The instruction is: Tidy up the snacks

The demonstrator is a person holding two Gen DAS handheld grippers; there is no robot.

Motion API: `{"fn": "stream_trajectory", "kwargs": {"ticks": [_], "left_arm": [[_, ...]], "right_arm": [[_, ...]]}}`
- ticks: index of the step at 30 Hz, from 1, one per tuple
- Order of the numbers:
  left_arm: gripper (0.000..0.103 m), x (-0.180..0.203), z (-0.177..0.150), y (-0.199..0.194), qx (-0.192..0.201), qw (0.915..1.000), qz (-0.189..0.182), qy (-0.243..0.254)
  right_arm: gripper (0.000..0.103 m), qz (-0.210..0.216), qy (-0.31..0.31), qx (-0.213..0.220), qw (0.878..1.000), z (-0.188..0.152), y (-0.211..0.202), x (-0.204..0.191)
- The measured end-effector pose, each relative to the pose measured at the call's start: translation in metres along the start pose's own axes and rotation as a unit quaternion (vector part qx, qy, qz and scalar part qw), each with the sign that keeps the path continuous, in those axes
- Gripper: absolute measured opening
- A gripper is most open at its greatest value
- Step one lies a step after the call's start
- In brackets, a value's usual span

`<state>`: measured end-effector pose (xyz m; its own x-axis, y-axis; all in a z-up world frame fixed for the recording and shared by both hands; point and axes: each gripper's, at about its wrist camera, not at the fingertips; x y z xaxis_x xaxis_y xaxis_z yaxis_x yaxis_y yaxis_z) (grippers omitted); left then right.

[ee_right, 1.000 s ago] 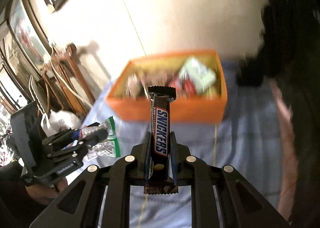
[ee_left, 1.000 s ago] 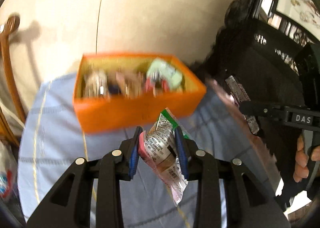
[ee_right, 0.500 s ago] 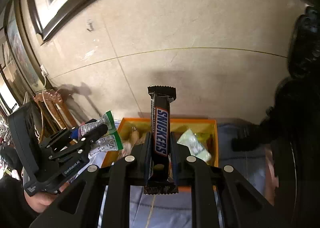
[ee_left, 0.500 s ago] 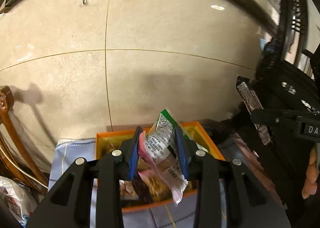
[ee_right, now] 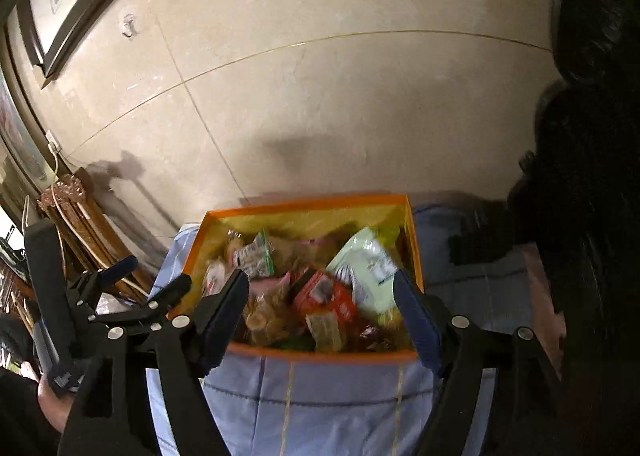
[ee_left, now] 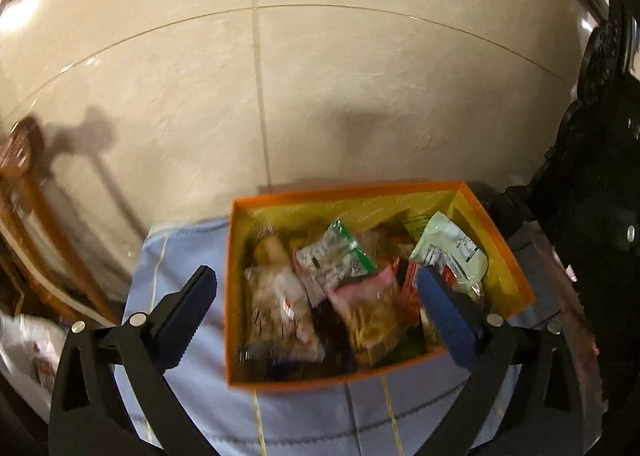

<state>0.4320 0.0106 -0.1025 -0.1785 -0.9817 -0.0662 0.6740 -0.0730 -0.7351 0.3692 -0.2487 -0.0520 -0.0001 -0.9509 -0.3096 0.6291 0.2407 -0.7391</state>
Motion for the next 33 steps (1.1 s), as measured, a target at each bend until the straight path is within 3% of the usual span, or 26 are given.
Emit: {"fn": "stream_trajectory", "kwargs": {"ticks": [7,12,17,25,33], "left_arm": [[0.099,0.009,-0.034,-0.065,0.015,0.9998,0.004,0.01],[0.099,0.022,-0.061,-0.119,0.026,0.9991,-0.018,0.026],[0.099,0.038,-0.096,-0.185,0.05,0.998,0.004,0.039],[0.099,0.074,-0.156,-0.297,0.084,0.9938,0.063,0.036],[0.099,0.114,-0.199,-0.365,0.085,0.9957,0.038,0.0]], "right_arm": [[0.076,-0.006,-0.01,-0.002,1.0,-0.071,-0.05,-0.017],[0.076,-0.007,-0.008,-0.002,1.0,-0.134,-0.095,-0.026],[0.076,-0.003,-0.009,0.012,1.0,-0.187,-0.151,-0.032],[0.076,0.032,-0.038,0.038,0.998,-0.251,-0.248,-0.029],[0.076,0.066,-0.07,0.034,0.995,-0.293,-0.296,-0.018]]}}
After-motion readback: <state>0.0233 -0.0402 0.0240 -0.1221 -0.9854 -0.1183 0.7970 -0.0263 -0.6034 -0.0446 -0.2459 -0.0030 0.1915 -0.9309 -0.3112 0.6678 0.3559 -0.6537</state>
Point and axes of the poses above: each gripper's, at about its wrist camera, not at the fingertips, and y roughly the way its jaws point, x to its right, z to its top, and after that the axes turned 7 degrees about y, right-handed
